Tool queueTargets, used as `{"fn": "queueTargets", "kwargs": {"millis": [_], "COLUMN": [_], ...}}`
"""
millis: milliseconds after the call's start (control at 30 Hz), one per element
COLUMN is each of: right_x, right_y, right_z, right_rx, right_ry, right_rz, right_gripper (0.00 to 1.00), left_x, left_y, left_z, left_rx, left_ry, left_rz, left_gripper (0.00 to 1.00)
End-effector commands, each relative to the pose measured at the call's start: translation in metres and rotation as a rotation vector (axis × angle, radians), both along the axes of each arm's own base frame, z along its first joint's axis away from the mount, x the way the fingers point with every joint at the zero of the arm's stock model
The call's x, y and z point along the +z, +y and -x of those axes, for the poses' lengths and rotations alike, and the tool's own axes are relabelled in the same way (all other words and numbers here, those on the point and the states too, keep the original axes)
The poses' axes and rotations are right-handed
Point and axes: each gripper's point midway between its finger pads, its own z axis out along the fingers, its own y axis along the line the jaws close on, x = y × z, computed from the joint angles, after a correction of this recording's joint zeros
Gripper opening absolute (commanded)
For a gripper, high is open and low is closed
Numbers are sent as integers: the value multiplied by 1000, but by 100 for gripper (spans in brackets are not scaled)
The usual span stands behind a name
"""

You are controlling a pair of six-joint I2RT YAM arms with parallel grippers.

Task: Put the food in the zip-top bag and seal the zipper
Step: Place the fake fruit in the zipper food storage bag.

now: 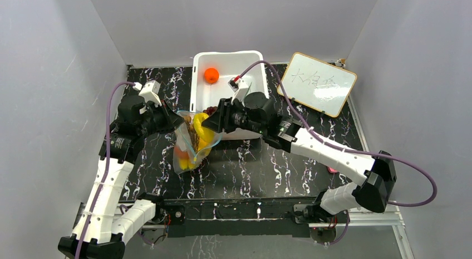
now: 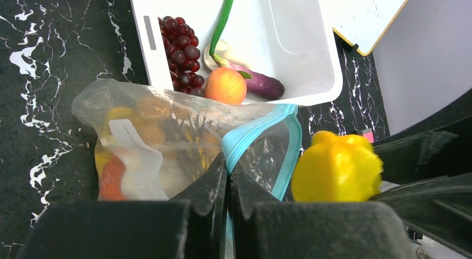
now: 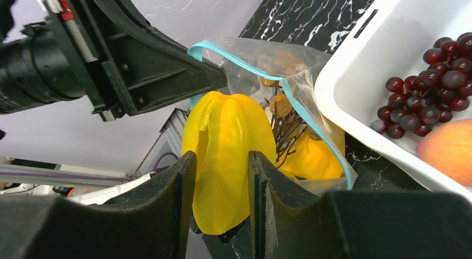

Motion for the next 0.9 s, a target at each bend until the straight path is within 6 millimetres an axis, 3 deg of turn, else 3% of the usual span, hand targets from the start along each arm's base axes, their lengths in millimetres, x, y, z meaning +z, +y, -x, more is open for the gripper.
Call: {"fn": "queueTargets", "kwargs": {"millis": [0, 167, 600, 700, 867], "right_x": [2, -14, -88, -91, -74], "right_y": [15, 26, 41, 42, 41], "right_z": [1, -2, -17, -17, -13], "right_rx": [5, -5, -105, -112, -74], "right_ry": [-12, 0, 14, 23, -30], "right_rz": [-47, -31, 118, 116, 121], "right_gripper": [18, 18, 19, 25, 47], "left_x": [16, 17, 19, 18, 15], "left_y": [-7, -12, -29, -29, -29], "left_z": [0, 0, 6, 6, 7], "left_rx": [-22, -38, -99, -99, -99], "left_ry": [-52, -51, -32, -32, -24], "left_rz": [45, 72, 175, 175, 170], "left_gripper": [0, 0, 0, 0, 0]}}
